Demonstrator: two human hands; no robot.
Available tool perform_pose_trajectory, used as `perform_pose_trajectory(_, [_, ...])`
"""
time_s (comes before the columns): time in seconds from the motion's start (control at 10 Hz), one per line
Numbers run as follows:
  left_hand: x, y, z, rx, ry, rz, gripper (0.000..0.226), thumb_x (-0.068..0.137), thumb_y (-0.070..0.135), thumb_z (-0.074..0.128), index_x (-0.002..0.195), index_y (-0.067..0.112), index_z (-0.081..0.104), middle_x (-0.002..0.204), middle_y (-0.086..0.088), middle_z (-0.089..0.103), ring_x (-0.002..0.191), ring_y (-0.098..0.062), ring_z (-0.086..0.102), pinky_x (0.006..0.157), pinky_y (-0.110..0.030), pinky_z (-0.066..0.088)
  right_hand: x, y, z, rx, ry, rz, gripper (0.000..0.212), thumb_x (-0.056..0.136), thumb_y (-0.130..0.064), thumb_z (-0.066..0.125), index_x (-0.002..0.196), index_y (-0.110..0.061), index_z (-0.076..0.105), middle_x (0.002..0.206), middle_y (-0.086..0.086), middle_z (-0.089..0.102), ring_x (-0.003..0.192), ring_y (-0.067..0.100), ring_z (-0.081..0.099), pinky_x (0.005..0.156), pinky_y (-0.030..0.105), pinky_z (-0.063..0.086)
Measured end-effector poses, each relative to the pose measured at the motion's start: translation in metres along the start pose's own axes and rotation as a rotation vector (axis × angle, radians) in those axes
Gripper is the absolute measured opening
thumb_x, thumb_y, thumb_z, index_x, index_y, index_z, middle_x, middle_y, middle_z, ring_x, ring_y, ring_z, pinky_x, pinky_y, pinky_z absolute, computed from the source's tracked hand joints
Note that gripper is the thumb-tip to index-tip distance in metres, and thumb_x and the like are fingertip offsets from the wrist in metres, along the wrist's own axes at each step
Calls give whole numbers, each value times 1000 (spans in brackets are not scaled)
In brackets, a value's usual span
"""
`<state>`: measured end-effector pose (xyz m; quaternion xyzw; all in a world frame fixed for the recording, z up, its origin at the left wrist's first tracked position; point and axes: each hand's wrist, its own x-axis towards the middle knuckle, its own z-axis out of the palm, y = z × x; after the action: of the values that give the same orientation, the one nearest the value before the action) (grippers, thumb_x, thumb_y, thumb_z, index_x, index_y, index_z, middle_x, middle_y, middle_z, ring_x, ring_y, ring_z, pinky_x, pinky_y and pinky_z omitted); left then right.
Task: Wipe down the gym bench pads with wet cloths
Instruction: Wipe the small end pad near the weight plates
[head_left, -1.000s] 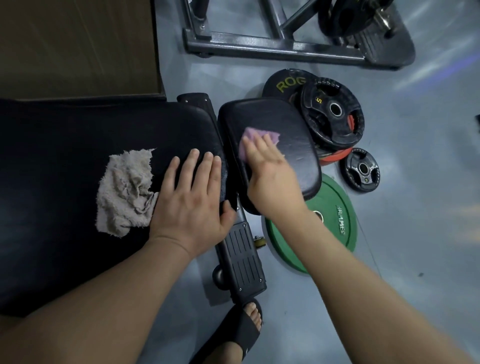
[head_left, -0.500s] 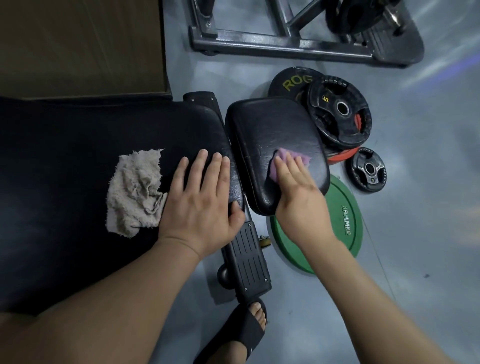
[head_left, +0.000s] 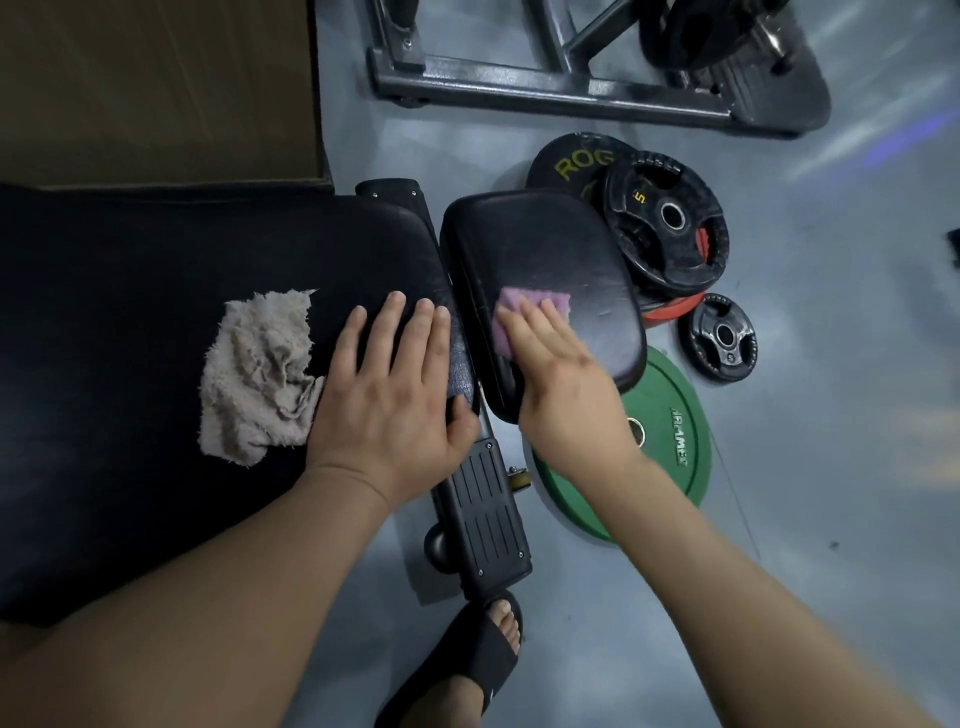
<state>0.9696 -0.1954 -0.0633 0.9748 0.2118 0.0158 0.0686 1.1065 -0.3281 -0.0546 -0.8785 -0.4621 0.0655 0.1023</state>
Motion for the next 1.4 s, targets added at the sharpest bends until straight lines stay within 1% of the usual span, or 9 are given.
perform_pose_trajectory(0.1, [1,0,0,-4,3,5,78,92,46,39,157,2,33,160,-17,37,152,-36,26,123,-57,17,17,5,-4,0,-26,-23,66,86,-11,30,151,-13,46,159,3,43,151,29,31,121,48,33])
perform_pose_trajectory(0.3, [0,0,-1,4,-1,3,78,93,47,38,157,2,32,161,-16,36,152,-36,25,124,-57,16,122,15,-7,3,-51,37,72,83,-6,33,154,-17,42,162,3,38,153,28,26,119,54,32])
perform_pose_trajectory(0.5, [0,-1,0,-15,6,1,78,92,46,39,156,2,35,160,-16,38,151,-36,27,123,-57,17,26,17,-8,19,-22,5,64,91,-22,28,154,-17,44,162,2,38,153,27,26,124,47,27])
perform_pose_trajectory(0.6, [0,-1,-1,-26,7,6,78,91,46,40,156,2,35,159,-17,39,151,-37,27,123,-57,17,8,28,-15,12,-45,-19,64,91,-15,29,153,-14,44,162,1,38,154,25,26,127,38,19])
perform_pose_trajectory(0.7, [0,-1,-1,-15,2,12,78,92,46,39,156,2,34,160,-17,38,151,-37,26,123,-57,17,46,51,-22,5,20,98,71,86,9,40,153,-12,43,163,3,36,154,25,25,128,36,12])
perform_pose_trajectory(0.8, [0,-2,0,-9,-4,10,77,93,46,37,156,2,33,160,-17,37,152,-37,26,123,-58,17,92,52,-22,14,53,297,69,88,3,39,156,-10,37,166,5,29,155,26,19,128,32,7])
perform_pose_trajectory(1.0, [1,-1,0,-22,13,15,77,91,45,40,155,1,37,158,-18,40,150,-38,29,122,-58,19,92,10,-10,27,-48,-65,71,85,-2,36,155,-13,41,163,5,35,153,28,25,127,36,17])
perform_pose_trajectory(1.2, [1,-2,0,-19,0,15,76,93,45,37,155,1,35,159,-18,39,150,-38,28,122,-58,18,120,53,-29,-8,61,332,57,81,3,39,135,-7,54,160,6,40,148,25,34,124,34,22])
perform_pose_trajectory(1.4, [1,-2,-1,-35,-6,17,77,92,45,39,155,1,36,159,-17,39,151,-38,27,122,-58,18,110,29,-8,22,49,-68,63,87,3,38,149,-10,49,159,6,43,151,27,32,127,40,18])
